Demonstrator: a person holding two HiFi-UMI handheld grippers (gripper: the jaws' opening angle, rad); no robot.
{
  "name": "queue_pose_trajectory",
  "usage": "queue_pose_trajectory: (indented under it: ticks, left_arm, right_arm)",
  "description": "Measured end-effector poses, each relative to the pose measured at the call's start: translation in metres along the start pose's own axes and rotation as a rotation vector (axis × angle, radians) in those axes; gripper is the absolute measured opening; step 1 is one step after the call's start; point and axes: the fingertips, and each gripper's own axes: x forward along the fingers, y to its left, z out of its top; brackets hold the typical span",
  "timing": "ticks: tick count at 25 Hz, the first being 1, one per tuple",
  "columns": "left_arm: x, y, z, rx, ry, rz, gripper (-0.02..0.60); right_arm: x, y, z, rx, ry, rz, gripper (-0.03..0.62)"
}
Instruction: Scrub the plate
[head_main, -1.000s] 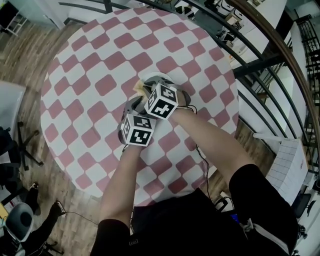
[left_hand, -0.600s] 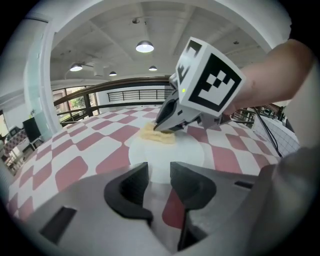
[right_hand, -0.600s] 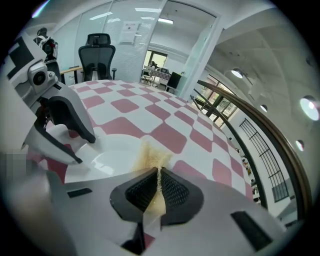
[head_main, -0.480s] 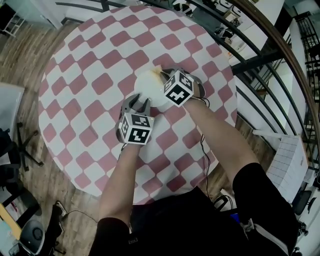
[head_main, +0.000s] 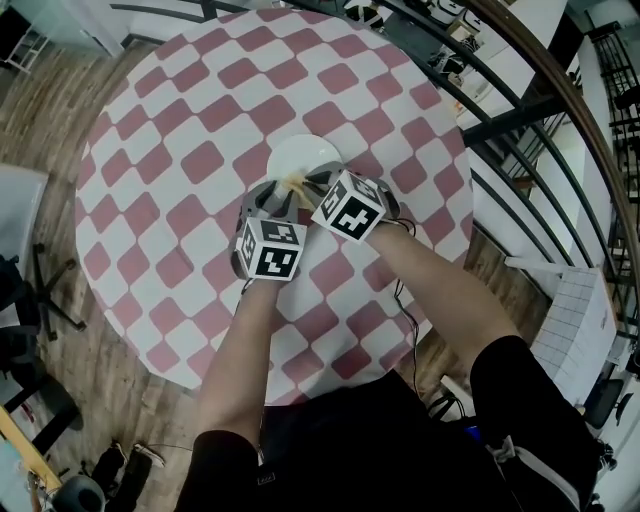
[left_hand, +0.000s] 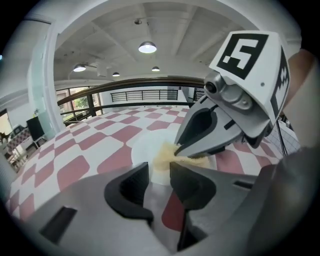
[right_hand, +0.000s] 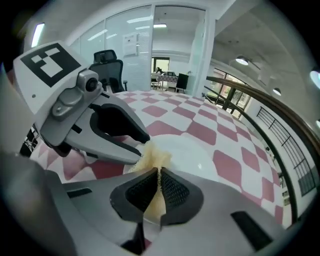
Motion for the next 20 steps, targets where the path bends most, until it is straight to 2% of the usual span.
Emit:
queue_pose_trajectory:
  ticks: [5,15,18,20]
  left_arm:
    - [0.0,0.001,0.001,0.01,-0.013,0.006,0.133]
    - [0.001,0.0,0.001,-0.011,-0.015,0.005,0.133]
    - [0.0,0.002,0.001,-0.018,-0.013,0.004,0.133]
    - [0.0,0.001,0.0,-0.034,-0.01,-0.007,0.133]
  right_arm:
    - [0.009,-0.02,0.01,-0.079,-0.007,-0.083,0.029]
    - [-0.006,-0.081,-0.014,-0.04,0.036,-0.149,0.029]
    - [-0.018,-0.107,-0.026,-0.025,0.085,-0.256,0.029]
    - [-0.034,-0.123,-0.036,0.043,0.075,-0.326,0.029]
